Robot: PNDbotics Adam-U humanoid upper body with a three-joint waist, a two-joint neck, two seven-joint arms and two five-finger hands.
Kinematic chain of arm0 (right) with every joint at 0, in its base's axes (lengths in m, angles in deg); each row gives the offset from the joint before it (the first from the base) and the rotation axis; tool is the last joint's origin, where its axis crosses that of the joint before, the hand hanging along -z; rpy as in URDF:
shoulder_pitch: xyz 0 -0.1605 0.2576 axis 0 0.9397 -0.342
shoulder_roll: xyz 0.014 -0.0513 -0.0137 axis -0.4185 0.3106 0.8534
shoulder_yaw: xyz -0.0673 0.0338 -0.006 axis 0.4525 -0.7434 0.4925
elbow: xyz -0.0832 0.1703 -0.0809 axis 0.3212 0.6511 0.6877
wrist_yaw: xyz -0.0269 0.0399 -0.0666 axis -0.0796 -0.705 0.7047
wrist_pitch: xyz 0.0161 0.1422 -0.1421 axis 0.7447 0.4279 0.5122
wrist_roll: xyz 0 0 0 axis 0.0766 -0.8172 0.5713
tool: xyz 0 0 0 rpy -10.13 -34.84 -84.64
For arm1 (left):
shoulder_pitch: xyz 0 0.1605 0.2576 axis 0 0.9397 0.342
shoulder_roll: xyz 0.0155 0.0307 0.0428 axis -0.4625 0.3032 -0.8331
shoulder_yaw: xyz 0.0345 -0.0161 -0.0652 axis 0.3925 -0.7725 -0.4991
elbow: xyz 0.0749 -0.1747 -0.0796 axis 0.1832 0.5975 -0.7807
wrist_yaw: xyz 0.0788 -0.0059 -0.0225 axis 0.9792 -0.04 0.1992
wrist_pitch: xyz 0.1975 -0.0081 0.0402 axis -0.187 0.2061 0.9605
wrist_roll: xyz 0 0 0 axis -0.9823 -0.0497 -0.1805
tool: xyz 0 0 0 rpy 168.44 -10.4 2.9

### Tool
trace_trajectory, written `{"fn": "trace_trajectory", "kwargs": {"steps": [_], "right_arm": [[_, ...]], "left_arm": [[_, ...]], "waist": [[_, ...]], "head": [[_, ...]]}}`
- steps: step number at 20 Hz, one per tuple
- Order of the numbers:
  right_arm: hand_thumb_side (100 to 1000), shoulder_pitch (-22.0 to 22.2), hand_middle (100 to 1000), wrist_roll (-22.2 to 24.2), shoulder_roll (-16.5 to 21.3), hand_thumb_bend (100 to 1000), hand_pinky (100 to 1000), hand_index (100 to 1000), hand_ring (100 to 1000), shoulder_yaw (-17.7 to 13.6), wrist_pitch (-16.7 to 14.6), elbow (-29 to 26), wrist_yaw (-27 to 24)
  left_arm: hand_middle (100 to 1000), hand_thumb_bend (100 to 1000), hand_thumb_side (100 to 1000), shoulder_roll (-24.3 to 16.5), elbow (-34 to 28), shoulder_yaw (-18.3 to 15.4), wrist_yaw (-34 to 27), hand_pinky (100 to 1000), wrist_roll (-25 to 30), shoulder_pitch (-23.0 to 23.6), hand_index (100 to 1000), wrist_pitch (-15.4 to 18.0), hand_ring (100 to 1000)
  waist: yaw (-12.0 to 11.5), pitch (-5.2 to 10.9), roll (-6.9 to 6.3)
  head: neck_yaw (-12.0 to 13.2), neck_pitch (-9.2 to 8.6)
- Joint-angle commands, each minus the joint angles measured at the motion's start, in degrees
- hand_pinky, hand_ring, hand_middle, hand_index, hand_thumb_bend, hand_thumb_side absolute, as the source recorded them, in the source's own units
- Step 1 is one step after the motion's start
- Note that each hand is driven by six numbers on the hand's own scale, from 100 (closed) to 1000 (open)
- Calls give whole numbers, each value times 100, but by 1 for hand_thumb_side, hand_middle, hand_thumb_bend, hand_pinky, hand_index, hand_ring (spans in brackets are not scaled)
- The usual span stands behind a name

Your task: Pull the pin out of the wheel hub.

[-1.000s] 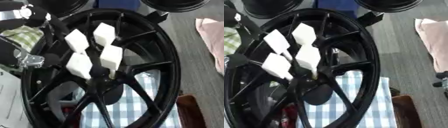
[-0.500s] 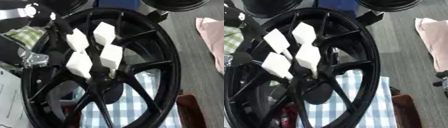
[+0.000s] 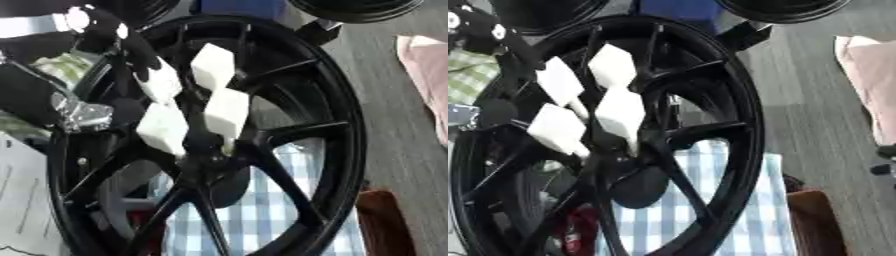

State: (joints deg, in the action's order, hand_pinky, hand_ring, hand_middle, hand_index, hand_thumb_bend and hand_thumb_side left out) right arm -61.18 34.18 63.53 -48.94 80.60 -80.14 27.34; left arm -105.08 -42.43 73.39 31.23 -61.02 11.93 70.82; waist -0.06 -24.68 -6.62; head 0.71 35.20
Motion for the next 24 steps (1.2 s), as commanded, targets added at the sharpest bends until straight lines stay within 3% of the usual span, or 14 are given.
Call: {"fn": "trace_trajectory", "kwargs": {"steps": [1, 5, 14, 24], "right_arm": [[685, 4, 683, 21, 51, 100, 799, 612, 569, 5, -1, -108, -24], [684, 3, 683, 25, 63, 100, 799, 612, 569, 11, -3, -108, -32], [683, 6, 683, 26, 55, 100, 799, 612, 569, 14, -12, -108, -48], [685, 12, 682, 22, 37, 100, 799, 612, 568, 24, -2, -108, -40]], "left_arm": [[633, 338, 406, -62, -57, -5, -57, 752, 66, -128, 781, -59, 556], [660, 355, 397, -39, -57, 42, 59, 751, 249, -155, 783, -64, 585], [741, 447, 388, 22, -57, 138, 1249, 753, 992, -196, 827, 241, 652], [768, 474, 403, 121, -57, 185, 1730, 757, 1202, -246, 832, 230, 699]], "waist": [[-15, 882, -61], [-39, 907, -50], [-45, 913, -18], [-27, 873, -29]], "head": [[-1, 19], [-35, 59], [-86, 78], [-58, 89]]}}
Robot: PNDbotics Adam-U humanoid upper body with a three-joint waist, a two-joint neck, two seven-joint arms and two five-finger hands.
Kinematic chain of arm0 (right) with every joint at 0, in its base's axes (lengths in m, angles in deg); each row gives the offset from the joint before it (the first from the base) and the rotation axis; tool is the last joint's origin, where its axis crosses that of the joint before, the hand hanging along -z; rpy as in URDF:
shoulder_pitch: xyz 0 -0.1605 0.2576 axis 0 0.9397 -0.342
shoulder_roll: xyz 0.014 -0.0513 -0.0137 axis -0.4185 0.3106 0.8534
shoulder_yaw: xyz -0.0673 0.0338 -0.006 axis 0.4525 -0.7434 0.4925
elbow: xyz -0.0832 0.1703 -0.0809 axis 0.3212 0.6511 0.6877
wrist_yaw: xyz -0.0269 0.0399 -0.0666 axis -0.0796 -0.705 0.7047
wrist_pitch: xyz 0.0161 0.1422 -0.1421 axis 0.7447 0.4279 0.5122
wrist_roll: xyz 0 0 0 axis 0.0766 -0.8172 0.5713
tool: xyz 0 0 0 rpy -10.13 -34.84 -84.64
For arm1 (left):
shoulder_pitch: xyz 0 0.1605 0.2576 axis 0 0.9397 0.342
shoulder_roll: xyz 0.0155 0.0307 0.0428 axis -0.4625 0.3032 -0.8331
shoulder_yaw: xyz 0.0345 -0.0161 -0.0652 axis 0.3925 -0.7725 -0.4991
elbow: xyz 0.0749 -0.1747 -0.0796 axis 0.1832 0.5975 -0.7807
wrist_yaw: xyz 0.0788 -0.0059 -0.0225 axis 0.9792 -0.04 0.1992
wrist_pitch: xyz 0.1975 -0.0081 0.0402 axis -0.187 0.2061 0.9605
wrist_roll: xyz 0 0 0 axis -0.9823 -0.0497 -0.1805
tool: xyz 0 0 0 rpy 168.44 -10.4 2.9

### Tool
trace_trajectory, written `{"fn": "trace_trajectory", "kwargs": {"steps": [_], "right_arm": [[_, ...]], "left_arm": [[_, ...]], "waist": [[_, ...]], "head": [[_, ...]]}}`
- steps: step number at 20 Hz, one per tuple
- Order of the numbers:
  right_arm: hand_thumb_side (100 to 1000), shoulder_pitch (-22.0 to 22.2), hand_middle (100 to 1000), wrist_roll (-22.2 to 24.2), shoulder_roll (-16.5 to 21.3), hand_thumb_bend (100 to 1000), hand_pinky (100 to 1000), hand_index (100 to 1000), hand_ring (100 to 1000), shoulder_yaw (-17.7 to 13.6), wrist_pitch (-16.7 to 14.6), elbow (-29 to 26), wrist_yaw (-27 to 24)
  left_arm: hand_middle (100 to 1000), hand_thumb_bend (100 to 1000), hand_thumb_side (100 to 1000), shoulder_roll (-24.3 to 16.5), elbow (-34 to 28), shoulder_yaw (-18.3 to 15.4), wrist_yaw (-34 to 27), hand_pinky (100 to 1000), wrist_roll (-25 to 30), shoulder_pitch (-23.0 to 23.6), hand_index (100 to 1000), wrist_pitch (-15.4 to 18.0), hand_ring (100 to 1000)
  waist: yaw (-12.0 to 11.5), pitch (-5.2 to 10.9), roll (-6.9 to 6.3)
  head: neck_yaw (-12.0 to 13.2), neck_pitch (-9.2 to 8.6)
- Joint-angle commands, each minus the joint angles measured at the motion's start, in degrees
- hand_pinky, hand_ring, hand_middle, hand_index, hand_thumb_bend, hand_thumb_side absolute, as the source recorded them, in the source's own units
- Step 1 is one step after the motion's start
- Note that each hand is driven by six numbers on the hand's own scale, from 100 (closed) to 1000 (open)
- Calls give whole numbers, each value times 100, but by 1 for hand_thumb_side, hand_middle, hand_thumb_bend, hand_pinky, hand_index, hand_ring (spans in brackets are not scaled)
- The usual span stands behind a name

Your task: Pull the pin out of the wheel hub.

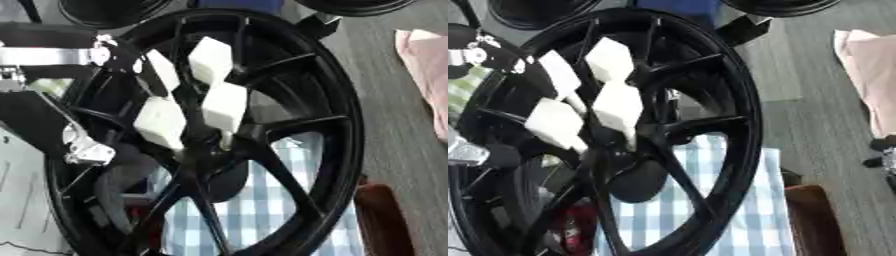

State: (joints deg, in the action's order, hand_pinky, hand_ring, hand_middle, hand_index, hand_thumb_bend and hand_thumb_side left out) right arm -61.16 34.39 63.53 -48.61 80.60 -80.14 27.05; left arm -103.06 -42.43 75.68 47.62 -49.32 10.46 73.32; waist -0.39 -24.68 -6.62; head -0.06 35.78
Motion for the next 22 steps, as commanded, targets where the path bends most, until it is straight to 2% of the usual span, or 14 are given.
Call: {"fn": "trace_trajectory", "kwargs": {"steps": [1, 12, 22], "right_arm": [[685, 9, 682, 2, 36, 100, 799, 612, 568, -7, -2, -108, -11], [686, 12, 682, 6, 22, 100, 800, 612, 568, -3, 0, -108, -9], [690, 10, 682, 12, 8, 100, 800, 612, 568, -1, 1, -108, -12]], "left_arm": [[768, 476, 403, -74, -57, -43, 125, 756, 32, -102, 832, -34, 701], [768, 454, 383, 10, -57, -40, 322, 736, -192, -123, 833, -315, 671], [725, 434, 362, 88, -57, 39, 323, 719, -154, -144, 822, -517, 619]], "waist": [[7, 870, -29], [22, 849, -23], [39, 837, -24]], "head": [[20, 29], [44, -19], [57, -25]]}}
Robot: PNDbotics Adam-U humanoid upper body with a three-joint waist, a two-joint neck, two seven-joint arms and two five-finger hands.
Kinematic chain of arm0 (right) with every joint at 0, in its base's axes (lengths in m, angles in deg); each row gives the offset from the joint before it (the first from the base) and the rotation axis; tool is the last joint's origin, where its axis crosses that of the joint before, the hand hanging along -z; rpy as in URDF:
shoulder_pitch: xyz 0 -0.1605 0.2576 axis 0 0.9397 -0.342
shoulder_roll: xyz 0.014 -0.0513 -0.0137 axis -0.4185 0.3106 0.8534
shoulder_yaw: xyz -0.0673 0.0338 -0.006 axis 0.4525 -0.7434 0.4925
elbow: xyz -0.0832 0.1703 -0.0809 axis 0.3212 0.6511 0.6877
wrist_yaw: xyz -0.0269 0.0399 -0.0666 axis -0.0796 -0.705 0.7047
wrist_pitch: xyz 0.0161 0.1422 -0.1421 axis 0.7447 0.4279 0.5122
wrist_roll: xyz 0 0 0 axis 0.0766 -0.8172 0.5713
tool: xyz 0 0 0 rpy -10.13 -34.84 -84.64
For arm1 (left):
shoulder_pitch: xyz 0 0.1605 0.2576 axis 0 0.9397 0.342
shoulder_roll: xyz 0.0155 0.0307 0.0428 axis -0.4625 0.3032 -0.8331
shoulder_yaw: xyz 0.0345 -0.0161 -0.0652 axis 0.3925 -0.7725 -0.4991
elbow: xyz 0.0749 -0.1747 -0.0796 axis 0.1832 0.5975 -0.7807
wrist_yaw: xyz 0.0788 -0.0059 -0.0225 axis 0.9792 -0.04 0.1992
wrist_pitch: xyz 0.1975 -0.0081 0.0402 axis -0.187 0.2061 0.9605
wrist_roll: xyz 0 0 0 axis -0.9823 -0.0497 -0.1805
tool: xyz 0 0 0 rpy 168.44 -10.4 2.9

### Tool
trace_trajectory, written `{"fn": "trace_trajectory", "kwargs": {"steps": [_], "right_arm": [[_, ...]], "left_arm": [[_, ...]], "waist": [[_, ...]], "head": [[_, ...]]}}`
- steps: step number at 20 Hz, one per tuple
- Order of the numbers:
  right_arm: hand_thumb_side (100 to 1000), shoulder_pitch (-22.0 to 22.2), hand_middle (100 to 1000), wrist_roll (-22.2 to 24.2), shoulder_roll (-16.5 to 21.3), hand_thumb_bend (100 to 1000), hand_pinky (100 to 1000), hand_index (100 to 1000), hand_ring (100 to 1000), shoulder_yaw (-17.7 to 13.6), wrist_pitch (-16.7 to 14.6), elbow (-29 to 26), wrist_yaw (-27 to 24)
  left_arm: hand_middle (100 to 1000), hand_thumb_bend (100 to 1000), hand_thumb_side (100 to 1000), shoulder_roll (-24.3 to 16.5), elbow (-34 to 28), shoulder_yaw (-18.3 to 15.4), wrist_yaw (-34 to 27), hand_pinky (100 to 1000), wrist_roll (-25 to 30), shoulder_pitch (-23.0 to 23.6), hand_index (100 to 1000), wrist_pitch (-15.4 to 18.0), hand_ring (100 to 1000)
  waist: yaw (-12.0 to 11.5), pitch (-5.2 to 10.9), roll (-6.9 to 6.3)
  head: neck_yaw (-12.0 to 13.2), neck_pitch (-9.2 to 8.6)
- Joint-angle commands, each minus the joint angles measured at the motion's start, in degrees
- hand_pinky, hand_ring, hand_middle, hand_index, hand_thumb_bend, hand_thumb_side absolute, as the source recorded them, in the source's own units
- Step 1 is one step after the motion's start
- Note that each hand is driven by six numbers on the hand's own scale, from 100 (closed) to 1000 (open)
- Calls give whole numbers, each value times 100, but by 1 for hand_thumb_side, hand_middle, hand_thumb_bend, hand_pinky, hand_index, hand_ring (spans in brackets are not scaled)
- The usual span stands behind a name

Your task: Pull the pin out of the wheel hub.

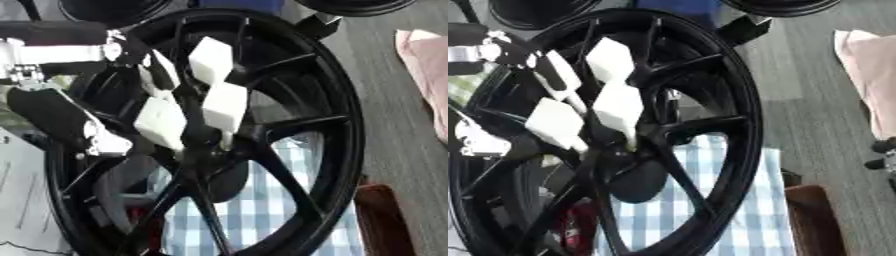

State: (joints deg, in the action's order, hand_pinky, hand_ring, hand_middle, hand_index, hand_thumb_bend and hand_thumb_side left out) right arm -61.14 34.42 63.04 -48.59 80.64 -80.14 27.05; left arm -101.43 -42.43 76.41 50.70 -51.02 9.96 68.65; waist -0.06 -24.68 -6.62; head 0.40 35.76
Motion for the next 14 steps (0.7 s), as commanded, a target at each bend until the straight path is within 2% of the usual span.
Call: {"fn": "trace_trajectory", "kwargs": {"steps": [1, 14], "right_arm": [[688, 8, 682, 8, 56, 100, 800, 612, 568, -3, -3, -108, -12], [692, 4, 683, 24, 40, 100, 800, 612, 568, 4, -4, -108, -19]], "left_arm": [[725, 430, 361, -71, -57, -21, 10, 719, 30, -89, 821, -69, 619], [720, 411, 339, 12, -57, 66, 117, 710, 139, -71, 815, -295, 619]], "waist": [[9, 835, -24], [27, 819, -10]], "head": [[13, -24], [47, -28]]}}
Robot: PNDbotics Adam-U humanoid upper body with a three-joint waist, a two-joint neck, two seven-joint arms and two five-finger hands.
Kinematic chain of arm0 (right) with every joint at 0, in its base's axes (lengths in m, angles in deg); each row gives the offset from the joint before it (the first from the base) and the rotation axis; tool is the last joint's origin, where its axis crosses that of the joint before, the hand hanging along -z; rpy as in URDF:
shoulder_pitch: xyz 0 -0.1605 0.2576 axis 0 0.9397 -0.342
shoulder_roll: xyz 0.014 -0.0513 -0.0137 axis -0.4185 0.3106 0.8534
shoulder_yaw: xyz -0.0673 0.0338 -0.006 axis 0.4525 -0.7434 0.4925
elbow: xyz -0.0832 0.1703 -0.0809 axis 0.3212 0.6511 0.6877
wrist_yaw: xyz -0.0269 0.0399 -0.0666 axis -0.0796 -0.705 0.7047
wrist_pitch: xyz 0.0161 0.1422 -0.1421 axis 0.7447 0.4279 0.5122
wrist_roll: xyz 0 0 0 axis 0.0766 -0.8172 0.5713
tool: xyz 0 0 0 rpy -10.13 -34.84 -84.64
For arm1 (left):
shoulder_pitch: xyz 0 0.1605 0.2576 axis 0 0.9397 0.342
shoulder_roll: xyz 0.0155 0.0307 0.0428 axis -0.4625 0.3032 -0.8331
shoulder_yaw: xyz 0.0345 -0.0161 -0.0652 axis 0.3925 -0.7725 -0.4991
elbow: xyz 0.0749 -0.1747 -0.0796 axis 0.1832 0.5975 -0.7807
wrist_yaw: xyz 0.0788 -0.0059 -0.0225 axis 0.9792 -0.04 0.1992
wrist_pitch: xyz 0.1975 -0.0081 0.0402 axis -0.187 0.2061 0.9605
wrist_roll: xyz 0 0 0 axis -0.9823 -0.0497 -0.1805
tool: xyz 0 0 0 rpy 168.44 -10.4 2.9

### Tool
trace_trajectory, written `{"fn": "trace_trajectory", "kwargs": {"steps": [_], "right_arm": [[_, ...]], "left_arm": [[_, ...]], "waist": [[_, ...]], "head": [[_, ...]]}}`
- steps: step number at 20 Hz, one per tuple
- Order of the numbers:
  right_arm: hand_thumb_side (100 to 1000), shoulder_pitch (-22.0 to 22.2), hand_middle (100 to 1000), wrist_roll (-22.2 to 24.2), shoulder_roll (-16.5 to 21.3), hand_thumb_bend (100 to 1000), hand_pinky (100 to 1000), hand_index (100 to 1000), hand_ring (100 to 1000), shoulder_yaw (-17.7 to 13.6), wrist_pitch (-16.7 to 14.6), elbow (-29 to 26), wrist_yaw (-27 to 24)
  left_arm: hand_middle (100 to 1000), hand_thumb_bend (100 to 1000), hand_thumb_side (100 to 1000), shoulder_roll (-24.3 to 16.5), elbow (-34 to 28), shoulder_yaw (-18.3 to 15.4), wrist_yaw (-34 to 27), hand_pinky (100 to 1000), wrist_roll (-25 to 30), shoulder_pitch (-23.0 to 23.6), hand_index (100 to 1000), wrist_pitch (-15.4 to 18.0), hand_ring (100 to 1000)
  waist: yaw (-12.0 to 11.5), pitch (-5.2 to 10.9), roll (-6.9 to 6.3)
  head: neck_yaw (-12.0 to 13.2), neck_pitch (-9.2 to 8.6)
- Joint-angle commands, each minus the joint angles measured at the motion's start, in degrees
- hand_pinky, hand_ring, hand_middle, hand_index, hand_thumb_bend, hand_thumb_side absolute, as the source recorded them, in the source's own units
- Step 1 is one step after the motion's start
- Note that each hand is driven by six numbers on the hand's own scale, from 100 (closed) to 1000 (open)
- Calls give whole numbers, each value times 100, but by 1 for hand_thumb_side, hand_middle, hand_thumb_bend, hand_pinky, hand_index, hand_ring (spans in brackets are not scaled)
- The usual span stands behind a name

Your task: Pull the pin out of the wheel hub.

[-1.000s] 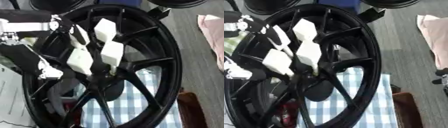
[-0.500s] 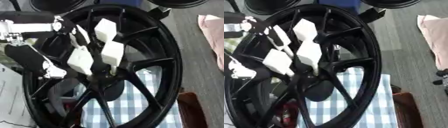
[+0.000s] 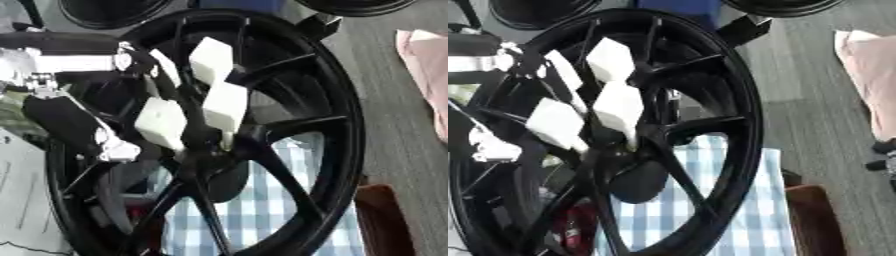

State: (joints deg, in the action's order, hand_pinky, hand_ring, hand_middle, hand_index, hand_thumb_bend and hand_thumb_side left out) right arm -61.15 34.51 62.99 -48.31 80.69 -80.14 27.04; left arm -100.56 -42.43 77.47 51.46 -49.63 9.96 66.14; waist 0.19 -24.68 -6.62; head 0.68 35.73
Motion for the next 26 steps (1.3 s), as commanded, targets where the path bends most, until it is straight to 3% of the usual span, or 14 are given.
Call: {"fn": "trace_trajectory", "kwargs": {"steps": [1, 19, 26], "right_arm": [[692, 4, 683, 17, 44, 100, 800, 612, 568, -24, -9, -108, -17], [698, 5, 683, 20, 30, 100, 801, 612, 569, -21, -14, -108, -25], [698, 3, 683, 28, 30, 100, 801, 612, 569, -13, -19, -108, -24]], "left_arm": [[718, 407, 335, -74, -57, -38, 56, 707, -4, -68, 814, -56, 619], [646, 313, 208, -57, -57, -6, 179, 684, 15, 5, 775, -163, 598], [710, 332, 192, -72, -57, -19, 303, 688, 150, 45, 785, -113, 613]], "waist": [[2, 818, -10], [18, 812, -5], [23, 809, -3]], "head": [[21, -26], [51, -22], [59, -39]]}}
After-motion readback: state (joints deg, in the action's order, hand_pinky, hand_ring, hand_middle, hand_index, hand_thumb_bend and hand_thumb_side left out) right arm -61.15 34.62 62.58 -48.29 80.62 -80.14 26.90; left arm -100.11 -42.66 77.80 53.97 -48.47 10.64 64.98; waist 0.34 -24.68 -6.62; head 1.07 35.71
